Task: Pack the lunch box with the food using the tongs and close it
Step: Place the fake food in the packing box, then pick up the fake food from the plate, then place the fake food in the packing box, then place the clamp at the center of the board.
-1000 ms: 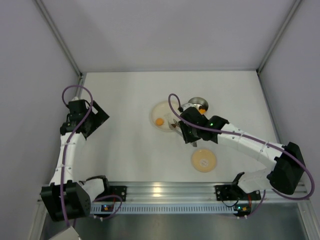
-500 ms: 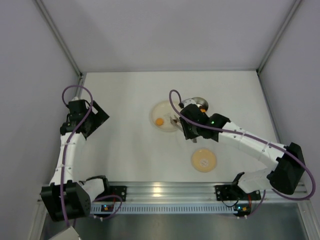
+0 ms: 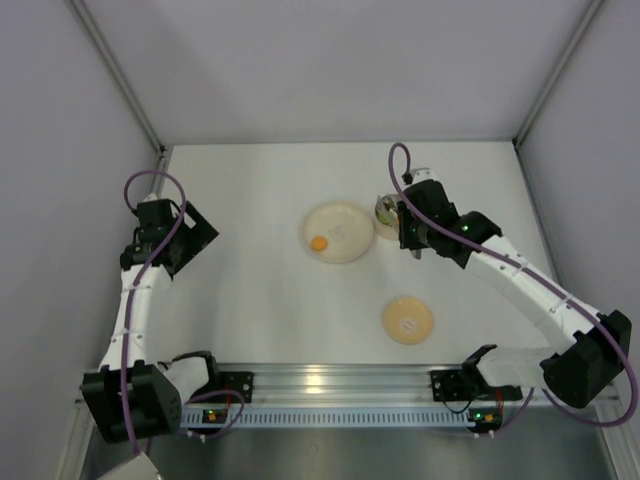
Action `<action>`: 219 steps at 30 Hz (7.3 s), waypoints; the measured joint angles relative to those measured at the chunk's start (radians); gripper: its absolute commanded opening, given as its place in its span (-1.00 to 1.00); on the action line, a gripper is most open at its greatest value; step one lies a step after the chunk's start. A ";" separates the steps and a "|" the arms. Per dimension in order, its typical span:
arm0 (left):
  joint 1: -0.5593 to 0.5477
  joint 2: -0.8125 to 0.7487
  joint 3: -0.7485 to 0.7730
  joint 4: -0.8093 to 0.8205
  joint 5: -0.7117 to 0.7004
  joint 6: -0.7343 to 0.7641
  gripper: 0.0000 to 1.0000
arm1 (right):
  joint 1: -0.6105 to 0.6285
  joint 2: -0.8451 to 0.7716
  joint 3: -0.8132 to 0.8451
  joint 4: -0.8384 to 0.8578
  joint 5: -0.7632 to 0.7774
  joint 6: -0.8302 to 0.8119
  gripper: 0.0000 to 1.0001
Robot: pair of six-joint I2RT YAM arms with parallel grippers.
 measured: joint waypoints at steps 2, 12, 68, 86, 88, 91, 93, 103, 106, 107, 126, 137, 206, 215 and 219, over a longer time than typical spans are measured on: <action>0.000 0.000 0.000 0.000 0.000 0.000 0.97 | -0.021 -0.010 0.000 0.000 -0.001 -0.003 -0.45; -0.002 0.000 0.000 0.000 0.000 0.000 0.97 | -0.069 -0.018 -0.016 0.001 -0.009 -0.019 -0.24; -0.005 0.000 0.000 0.000 0.000 0.000 0.97 | 0.266 0.279 0.079 0.084 -0.118 0.062 -0.24; -0.006 0.000 0.000 0.000 0.000 0.000 0.97 | 0.266 0.303 0.079 0.092 -0.108 0.061 -0.54; -0.006 0.000 0.000 0.000 0.000 0.000 0.97 | 0.266 0.303 0.079 0.091 -0.097 0.061 -0.54; -0.006 0.000 0.000 0.000 0.000 0.000 0.97 | 0.264 0.295 0.079 0.087 -0.076 0.060 -0.54; -0.006 0.000 0.000 0.000 0.000 0.000 0.97 | 0.260 0.282 0.079 0.085 -0.066 0.058 -0.54; -0.006 0.000 0.000 0.000 0.000 0.000 0.97 | 0.124 0.100 0.079 0.065 -0.041 0.035 -0.52; -0.006 0.000 0.000 0.000 0.000 0.001 0.97 | 0.057 0.047 0.079 0.060 -0.033 0.023 -0.52; -0.006 0.000 0.000 0.000 0.000 0.000 0.97 | 0.037 0.035 0.079 0.059 -0.029 0.020 -0.52; -0.007 0.000 0.000 0.000 0.000 0.001 0.97 | -0.084 -0.024 -0.028 0.029 -0.024 -0.002 -0.31; -0.007 0.000 0.000 0.000 0.000 0.000 0.97 | -0.089 -0.027 -0.028 0.028 -0.026 -0.003 -0.24; -0.072 -0.041 -0.013 0.008 0.038 0.003 0.97 | -0.678 0.143 -0.192 0.352 -0.143 0.112 0.36; -0.073 -0.041 -0.013 0.008 0.038 0.003 0.97 | -0.636 -0.138 -0.277 0.337 -0.218 0.111 0.32; -0.074 -0.041 -0.013 0.008 0.038 0.003 0.97 | -0.549 -0.258 -0.410 0.330 -0.270 0.136 0.32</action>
